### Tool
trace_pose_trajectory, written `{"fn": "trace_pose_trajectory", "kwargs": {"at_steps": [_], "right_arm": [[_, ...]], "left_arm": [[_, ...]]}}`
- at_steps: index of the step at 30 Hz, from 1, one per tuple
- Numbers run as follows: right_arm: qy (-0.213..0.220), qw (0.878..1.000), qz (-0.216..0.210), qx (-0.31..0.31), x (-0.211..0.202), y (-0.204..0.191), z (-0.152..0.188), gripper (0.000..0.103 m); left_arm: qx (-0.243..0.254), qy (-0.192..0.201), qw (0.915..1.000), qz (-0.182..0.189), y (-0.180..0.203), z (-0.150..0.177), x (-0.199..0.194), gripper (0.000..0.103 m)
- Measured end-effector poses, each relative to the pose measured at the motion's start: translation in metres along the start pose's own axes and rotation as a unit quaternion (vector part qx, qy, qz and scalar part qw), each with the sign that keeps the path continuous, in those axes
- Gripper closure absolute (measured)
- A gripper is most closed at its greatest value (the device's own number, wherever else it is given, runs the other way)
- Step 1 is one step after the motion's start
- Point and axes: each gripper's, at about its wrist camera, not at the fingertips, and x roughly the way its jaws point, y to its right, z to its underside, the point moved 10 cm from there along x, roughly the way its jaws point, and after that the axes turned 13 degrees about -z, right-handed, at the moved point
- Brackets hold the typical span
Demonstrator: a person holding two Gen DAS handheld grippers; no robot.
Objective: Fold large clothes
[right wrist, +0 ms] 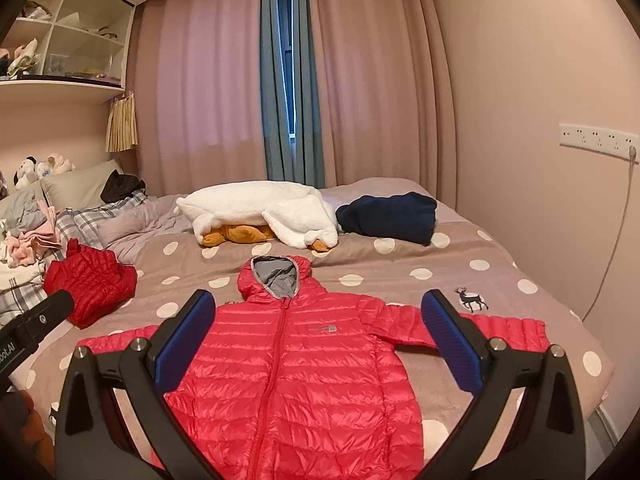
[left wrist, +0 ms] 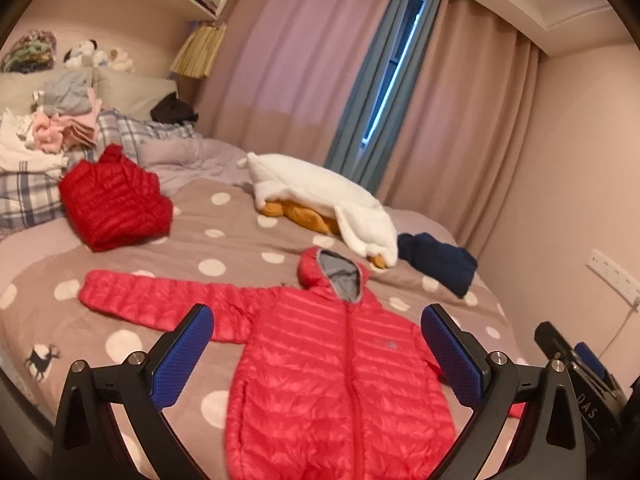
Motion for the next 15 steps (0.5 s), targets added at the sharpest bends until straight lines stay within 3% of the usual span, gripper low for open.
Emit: {"fn": "trace_pose_trajectory", "kwargs": {"at_steps": [6, 15], "right_arm": [[0.001, 1.000, 0.013, 0.010, -0.004, 0.013, 0.001, 0.000], [0.015, 0.999, 0.030, 0.033, -0.015, 0.031, 0.000, 0.000]], "left_arm": [[-0.038, -0.003, 0.9993, -0.002, -0.011, 0.004, 0.006, 0.001], [-0.018, 0.001, 0.9998, -0.001, -0.010, 0.007, 0.000, 0.001]]}}
